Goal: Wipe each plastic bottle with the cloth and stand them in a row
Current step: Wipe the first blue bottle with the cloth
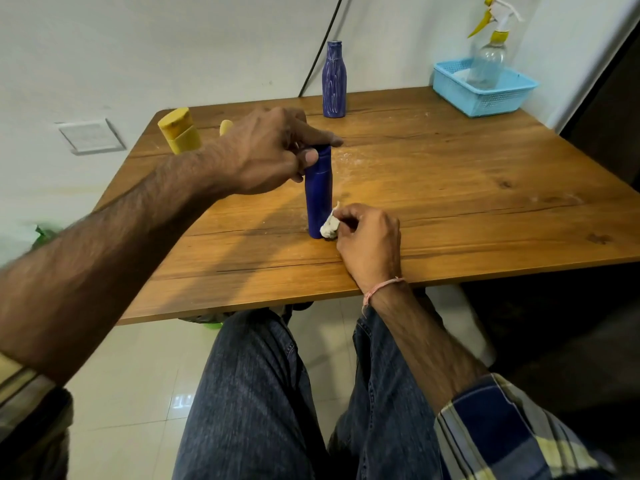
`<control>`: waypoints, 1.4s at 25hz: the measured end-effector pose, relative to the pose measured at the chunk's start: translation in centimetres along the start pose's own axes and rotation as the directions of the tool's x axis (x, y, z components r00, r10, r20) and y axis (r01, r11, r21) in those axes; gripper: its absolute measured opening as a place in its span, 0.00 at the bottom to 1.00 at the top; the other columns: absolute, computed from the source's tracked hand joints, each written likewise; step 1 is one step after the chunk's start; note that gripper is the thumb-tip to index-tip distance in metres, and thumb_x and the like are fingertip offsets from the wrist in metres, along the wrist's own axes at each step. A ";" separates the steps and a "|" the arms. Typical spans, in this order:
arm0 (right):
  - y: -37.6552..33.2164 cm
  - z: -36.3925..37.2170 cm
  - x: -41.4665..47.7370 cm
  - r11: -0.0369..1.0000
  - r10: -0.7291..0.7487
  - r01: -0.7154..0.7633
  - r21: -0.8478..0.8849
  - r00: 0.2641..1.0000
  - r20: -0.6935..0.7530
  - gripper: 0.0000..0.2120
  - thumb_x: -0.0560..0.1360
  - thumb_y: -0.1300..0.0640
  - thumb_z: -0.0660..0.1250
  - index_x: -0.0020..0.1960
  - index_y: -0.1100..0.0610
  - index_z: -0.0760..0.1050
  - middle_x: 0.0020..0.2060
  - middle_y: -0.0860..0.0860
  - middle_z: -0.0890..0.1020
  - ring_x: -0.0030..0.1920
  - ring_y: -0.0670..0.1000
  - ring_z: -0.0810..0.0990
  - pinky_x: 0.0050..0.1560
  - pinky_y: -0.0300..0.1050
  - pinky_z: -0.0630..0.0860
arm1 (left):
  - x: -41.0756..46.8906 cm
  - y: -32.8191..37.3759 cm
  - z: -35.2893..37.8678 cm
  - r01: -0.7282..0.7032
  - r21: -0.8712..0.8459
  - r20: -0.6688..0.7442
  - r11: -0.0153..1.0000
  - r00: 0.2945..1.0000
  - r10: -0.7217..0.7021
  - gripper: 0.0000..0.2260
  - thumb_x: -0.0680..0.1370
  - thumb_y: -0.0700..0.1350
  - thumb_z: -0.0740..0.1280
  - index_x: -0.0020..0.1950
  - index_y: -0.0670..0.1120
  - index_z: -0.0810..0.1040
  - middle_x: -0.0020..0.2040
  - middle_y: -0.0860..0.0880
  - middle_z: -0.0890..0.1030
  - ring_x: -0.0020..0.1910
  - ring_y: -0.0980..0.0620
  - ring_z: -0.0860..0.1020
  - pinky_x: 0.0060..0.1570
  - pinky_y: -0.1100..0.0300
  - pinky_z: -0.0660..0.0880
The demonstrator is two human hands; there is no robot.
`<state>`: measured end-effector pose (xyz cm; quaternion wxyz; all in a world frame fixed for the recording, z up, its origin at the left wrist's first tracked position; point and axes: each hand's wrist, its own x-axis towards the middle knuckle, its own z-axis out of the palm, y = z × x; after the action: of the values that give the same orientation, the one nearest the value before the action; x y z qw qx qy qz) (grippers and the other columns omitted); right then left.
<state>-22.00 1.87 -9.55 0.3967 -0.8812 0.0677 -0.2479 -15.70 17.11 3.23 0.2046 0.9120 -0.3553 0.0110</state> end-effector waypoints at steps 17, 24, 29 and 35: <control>-4.0 -0.7 1.6 0.855 0.112 -0.074 0.513 0.993 -0.044 0.21 0.71 0.72 0.72 0.62 0.59 0.79 0.53 0.52 0.85 0.52 0.44 0.84 0.49 0.34 0.81 | -2.6 -1.7 1.7 -0.113 0.027 -0.206 0.993 0.972 0.116 0.19 0.82 0.37 0.64 0.72 0.48 0.75 0.58 0.43 0.82 0.57 0.50 0.77 0.52 0.55 0.73; -1.2 0.8 0.4 0.828 0.155 -0.168 0.535 0.985 0.070 0.17 0.68 0.66 0.78 0.56 0.56 0.82 0.48 0.49 0.86 0.47 0.43 0.85 0.48 0.44 0.84 | -3.0 -1.6 2.2 -0.031 -0.024 -0.285 0.999 0.958 0.023 0.17 0.82 0.40 0.65 0.72 0.47 0.75 0.62 0.46 0.82 0.62 0.50 0.78 0.61 0.49 0.76; -0.2 0.9 1.4 0.987 -0.041 0.001 0.162 0.969 0.244 0.17 0.68 0.58 0.80 0.55 0.53 0.81 0.46 0.47 0.85 0.45 0.44 0.83 0.47 0.46 0.84 | -3.7 -2.5 2.2 -0.044 -0.083 -0.296 0.996 0.955 0.017 0.18 0.80 0.46 0.62 0.68 0.45 0.77 0.61 0.45 0.82 0.62 0.48 0.79 0.60 0.45 0.78; -1.0 2.5 1.3 0.981 -0.092 0.133 -0.140 0.959 0.268 0.30 0.63 0.43 0.81 0.59 0.55 0.76 0.51 0.51 0.82 0.51 0.50 0.79 0.47 0.44 0.78 | -4.5 -3.7 2.4 -0.024 -0.171 -0.341 0.985 0.939 -0.036 0.17 0.81 0.45 0.63 0.69 0.45 0.77 0.62 0.47 0.82 0.62 0.49 0.79 0.59 0.42 0.79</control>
<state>-19.75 3.83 -9.74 0.3169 -0.9370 -0.0161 -0.1463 -16.93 21.59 -1.05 0.3414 0.8761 -0.3111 0.1382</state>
